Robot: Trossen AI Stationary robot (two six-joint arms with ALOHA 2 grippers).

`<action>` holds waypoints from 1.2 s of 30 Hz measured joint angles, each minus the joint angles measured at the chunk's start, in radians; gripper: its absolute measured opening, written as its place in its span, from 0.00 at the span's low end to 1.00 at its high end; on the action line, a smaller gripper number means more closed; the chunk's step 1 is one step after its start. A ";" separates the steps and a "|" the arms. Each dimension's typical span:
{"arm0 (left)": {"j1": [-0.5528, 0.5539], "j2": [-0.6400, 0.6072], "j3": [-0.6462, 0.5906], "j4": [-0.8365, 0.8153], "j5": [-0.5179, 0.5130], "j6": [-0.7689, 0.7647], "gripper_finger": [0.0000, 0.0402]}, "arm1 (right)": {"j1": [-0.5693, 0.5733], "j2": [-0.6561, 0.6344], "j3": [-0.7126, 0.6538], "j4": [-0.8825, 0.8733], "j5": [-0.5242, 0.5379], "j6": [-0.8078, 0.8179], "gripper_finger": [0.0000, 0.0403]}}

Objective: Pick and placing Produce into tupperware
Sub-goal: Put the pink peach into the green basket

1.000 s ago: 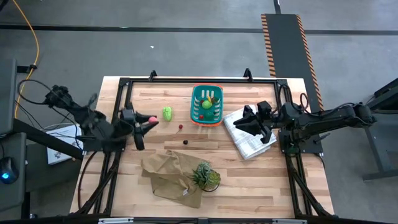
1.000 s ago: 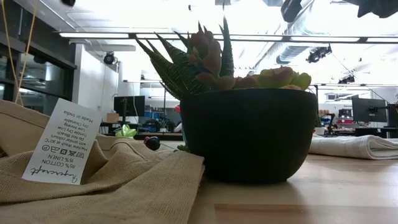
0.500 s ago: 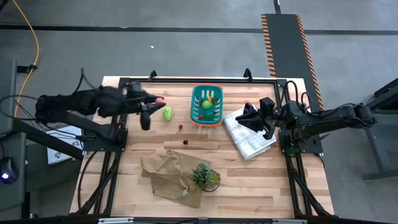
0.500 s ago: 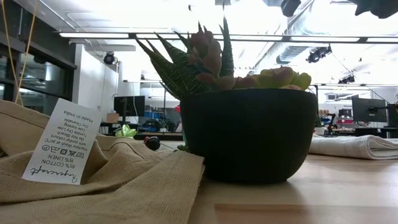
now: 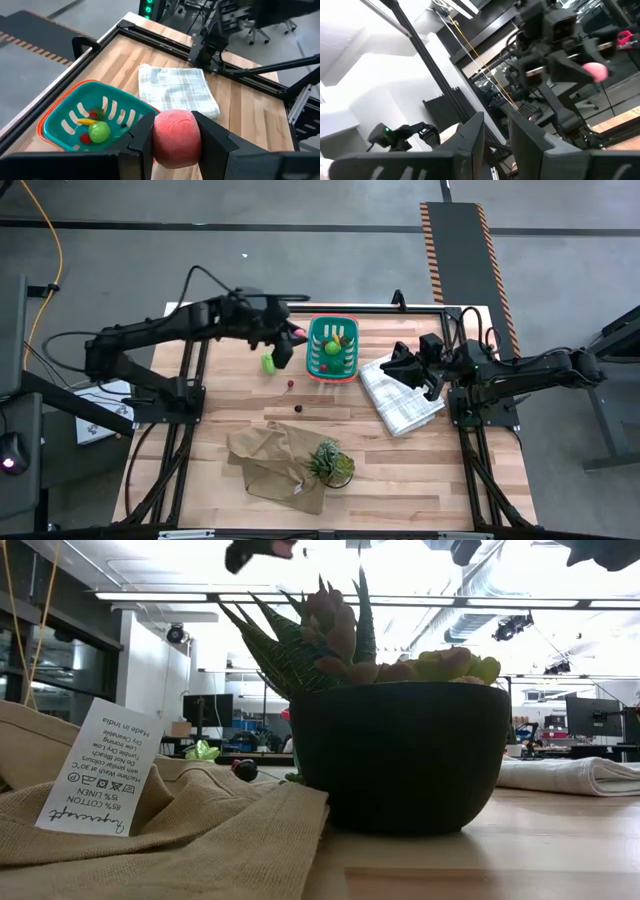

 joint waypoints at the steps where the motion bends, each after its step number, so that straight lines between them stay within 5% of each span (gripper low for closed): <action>1: 0.009 0.016 0.001 0.006 0.012 0.000 0.26 | 0.000 0.000 0.000 0.003 0.000 0.000 0.20; 18: 0.164 0.238 0.002 0.054 0.211 0.090 0.25 | 0.000 0.000 0.000 0.021 0.076 -0.005 0.20; 36: 0.249 0.427 0.001 0.103 0.291 0.201 0.25 | 0.000 0.000 0.000 0.005 0.176 0.001 0.20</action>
